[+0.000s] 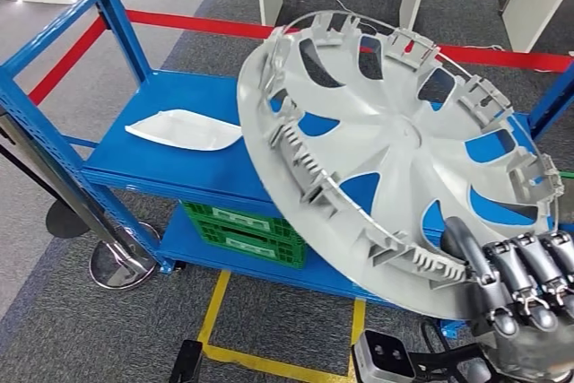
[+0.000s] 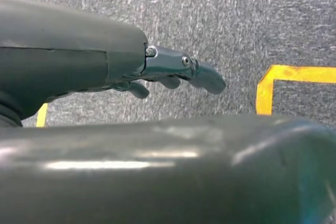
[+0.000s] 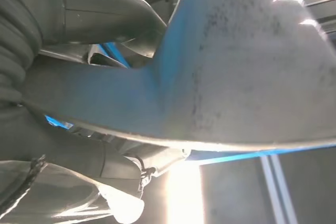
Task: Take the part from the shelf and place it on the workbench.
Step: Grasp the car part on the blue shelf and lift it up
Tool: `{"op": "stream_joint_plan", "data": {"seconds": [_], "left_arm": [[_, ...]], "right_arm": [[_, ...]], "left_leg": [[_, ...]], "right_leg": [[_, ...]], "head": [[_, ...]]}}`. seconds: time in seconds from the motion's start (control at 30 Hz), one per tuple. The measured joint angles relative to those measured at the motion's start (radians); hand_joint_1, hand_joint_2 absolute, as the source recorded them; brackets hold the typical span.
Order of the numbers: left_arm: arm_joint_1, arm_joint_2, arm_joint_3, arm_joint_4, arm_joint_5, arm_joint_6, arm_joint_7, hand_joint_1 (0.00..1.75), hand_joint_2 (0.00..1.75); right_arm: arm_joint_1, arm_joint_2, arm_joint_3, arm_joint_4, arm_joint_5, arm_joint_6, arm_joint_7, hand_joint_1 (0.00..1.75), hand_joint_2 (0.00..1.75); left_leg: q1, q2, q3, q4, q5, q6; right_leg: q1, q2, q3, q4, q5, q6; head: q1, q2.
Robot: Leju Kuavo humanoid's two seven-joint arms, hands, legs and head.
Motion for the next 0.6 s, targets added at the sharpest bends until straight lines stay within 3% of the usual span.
{"op": "stream_joint_plan", "data": {"seconds": [0.03,0.1,0.17,0.2,0.23,0.33,0.37,0.47,0.5,0.53,0.6], "left_arm": [[0.000,0.001,0.002,0.000,-0.001,0.000,0.000,0.00,0.00],[0.000,0.001,0.005,0.000,-0.002,-0.001,0.000,0.00,0.00],[0.001,0.002,0.009,0.000,-0.003,-0.002,0.003,0.00,0.00],[0.001,0.002,0.011,0.000,-0.004,-0.004,0.006,0.00,0.00],[0.001,0.002,0.014,0.000,-0.005,-0.005,0.008,0.00,0.00],[-0.002,0.003,0.016,0.000,-0.002,-0.007,0.013,0.00,0.00],[-0.003,0.003,0.016,0.000,-0.002,-0.007,0.014,0.00,0.00],[-0.002,0.004,0.017,0.000,-0.010,-0.009,0.018,0.00,0.00],[-0.002,0.005,0.017,0.000,-0.014,-0.009,0.020,0.00,0.00],[-0.002,0.005,0.017,0.000,-0.018,-0.010,0.020,0.00,0.00],[-0.004,0.006,0.017,0.000,-0.021,-0.013,0.021,0.00,0.00]], "right_arm": [[0.002,0.000,0.000,0.000,-0.006,0.000,-0.014,1.75,1.75],[0.008,0.005,-0.002,0.001,-0.032,0.000,-0.062,1.75,1.75],[0.022,0.027,-0.021,0.009,-0.100,0.000,-0.188,1.75,1.75],[0.031,0.045,-0.039,0.018,-0.142,0.000,-0.269,1.75,1.75],[0.039,0.065,-0.061,0.029,-0.180,0.000,-0.338,1.75,1.75],[0.059,0.108,-0.116,0.059,-0.250,0.000,-0.425,1.75,1.75],[0.064,0.117,-0.128,0.069,-0.266,0.000,-0.431,1.75,1.75],[0.085,0.135,-0.154,0.102,-0.303,0.000,-0.434,1.75,1.75],[0.095,0.137,-0.162,0.112,-0.315,0.000,-0.434,1.75,1.75],[0.104,0.137,-0.167,0.120,-0.326,0.000,-0.434,1.75,1.75],[0.113,0.137,-0.174,0.133,-0.339,0.000,-0.434,1.75,1.75]], "left_leg": [[0.002,0.000,-0.010,0.030,-0.028,-0.006],[0.006,0.000,-0.045,0.143,-0.109,-0.017],[0.009,0.000,-0.064,0.237,-0.156,-0.021],[0.009,0.000,-0.052,0.236,-0.152,-0.021],[0.009,0.000,-0.021,0.198,-0.132,-0.018],[0.005,-0.001,0.102,-0.007,-0.070,-0.004],[0.002,-0.001,0.120,-0.043,-0.063,-0.001],[-0.001,-0.001,0.114,-0.057,-0.043,0.011],[0.000,0.001,0.106,-0.061,-0.031,0.018],[0.002,0.003,0.095,-0.064,-0.018,0.025],[0.002,0.007,0.068,-0.066,0.005,0.033]], "right_leg": [[-0.002,-0.002,-0.003,-0.002,0.005,-0.007],[-0.002,-0.005,-0.014,-0.002,0.013,-0.016],[-0.001,-0.007,-0.028,-0.002,0.023,-0.018],[-0.001,-0.007,-0.035,-0.002,0.029,-0.018],[-0.001,-0.006,-0.041,-0.002,0.035,-0.016],[0.001,-0.005,-0.053,-0.002,0.053,-0.006],[0.001,-0.006,-0.055,-0.003,0.059,0.000],[-0.001,-0.008,-0.058,-0.010,0.077,0.019],[-0.002,-0.007,-0.067,-0.002,0.062,0.024],[-0.002,-0.005,-0.080,0.023,0.031,0.027],[-0.001,-0.003,-0.116,0.128,-0.068,0.031]], "head": [[-0.002,0.000],[-0.005,0.000],[-0.005,0.000],[-0.005,0.000],[-0.005,0.000],[-0.004,0.000],[-0.004,0.000],[-0.004,0.000],[-0.002,0.000],[0.000,0.000],[0.004,0.000]]}}
